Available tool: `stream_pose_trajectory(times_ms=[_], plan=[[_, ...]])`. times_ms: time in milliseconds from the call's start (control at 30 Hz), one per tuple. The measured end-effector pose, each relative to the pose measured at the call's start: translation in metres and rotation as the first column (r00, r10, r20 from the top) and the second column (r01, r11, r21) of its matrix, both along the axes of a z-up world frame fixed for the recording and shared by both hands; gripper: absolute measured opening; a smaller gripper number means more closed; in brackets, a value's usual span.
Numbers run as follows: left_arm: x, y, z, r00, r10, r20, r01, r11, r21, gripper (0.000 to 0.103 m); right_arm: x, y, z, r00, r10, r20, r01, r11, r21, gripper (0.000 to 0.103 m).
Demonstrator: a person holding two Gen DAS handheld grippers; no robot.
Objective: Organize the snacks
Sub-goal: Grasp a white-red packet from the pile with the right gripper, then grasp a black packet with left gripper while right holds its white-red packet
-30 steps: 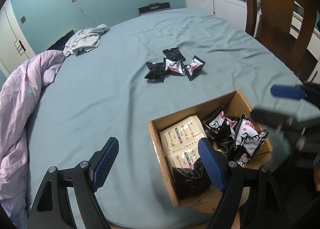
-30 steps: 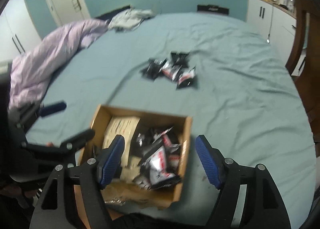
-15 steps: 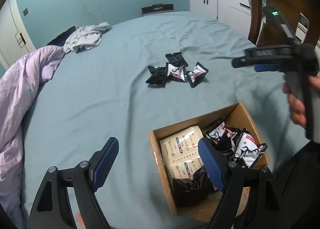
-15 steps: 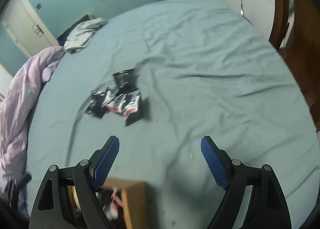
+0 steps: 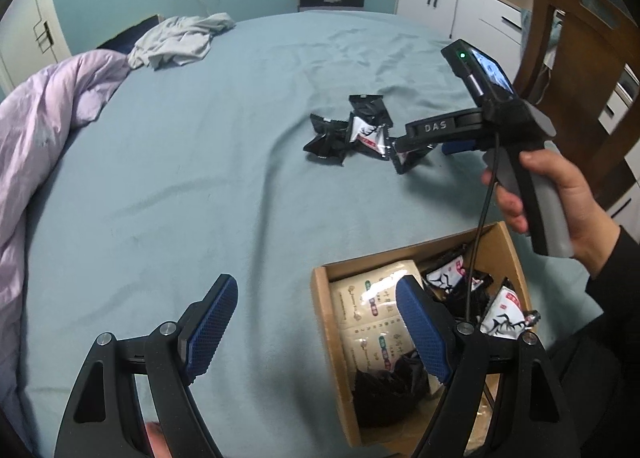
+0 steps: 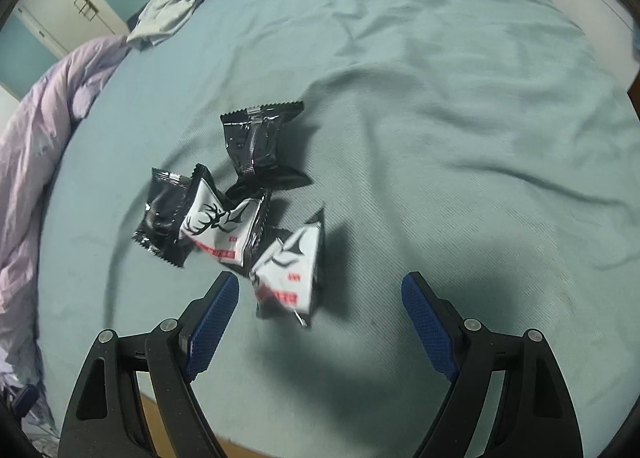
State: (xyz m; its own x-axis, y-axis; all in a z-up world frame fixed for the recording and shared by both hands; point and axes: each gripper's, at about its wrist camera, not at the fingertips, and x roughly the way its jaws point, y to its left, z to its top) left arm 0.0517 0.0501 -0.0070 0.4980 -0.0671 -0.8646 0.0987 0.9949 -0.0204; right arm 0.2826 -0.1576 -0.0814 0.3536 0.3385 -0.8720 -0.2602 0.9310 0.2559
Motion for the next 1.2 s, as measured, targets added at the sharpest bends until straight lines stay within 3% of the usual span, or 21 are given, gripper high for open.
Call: stream_pose_trajectory(times_ms=[67,100,133,167,333,533,800,1000,1200], plan=[[0.0,0.002,0.0,1.0,0.004,-0.006,-0.004,1.0,-0.011,0.082,0.0,0.009,-0.003,1.0,0.011,0.023,-0.011,1.0,-0.02,0.081],[0.0,0.002,0.0,1.0,0.005,-0.007,-0.005,1.0,-0.015,0.082,-0.001,0.012,-0.003,0.999,0.02,0.035,-0.019,0.999,-0.031,0.069],[0.0,0.003,0.0,1.0,0.006,-0.007,-0.006,1.0,-0.018,0.082,-0.002,0.017,-0.003,0.998,0.033,0.048,-0.03,0.998,-0.052,0.045],[0.0,0.003,0.001,1.0,0.005,-0.004,-0.006,1.0,-0.018,0.082,-0.003,0.021,-0.005,0.997,0.051,0.053,-0.047,0.997,-0.069,0.035],[0.001,0.003,-0.003,1.0,0.012,0.007,-0.012,1.0,0.016,0.082,-0.021,0.024,0.01,0.993,0.048,0.11,-0.037,0.994,-0.103,0.034],[0.0,0.007,-0.004,0.999,0.035,0.017,-0.035,0.999,0.021,0.082,-0.055,-0.01,0.059,0.991,-0.033,0.128,0.03,0.999,0.024,0.035],[0.011,-0.006,0.003,0.999,-0.005,0.047,0.002,0.998,0.061,0.082,-0.148,-0.062,0.1,0.982,-0.071,0.176,0.044,0.987,0.155,0.035],[0.076,-0.021,0.008,0.997,-0.062,0.036,0.059,0.994,0.091,0.084,-0.215,-0.098,0.085,0.981,-0.134,0.14,0.097,0.965,0.244,0.035],[0.166,-0.041,-0.032,0.996,-0.068,-0.065,0.075,0.992,0.106,0.084,-0.235,-0.091,0.09,0.966,-0.123,0.227,0.076,0.976,0.206,0.035]])
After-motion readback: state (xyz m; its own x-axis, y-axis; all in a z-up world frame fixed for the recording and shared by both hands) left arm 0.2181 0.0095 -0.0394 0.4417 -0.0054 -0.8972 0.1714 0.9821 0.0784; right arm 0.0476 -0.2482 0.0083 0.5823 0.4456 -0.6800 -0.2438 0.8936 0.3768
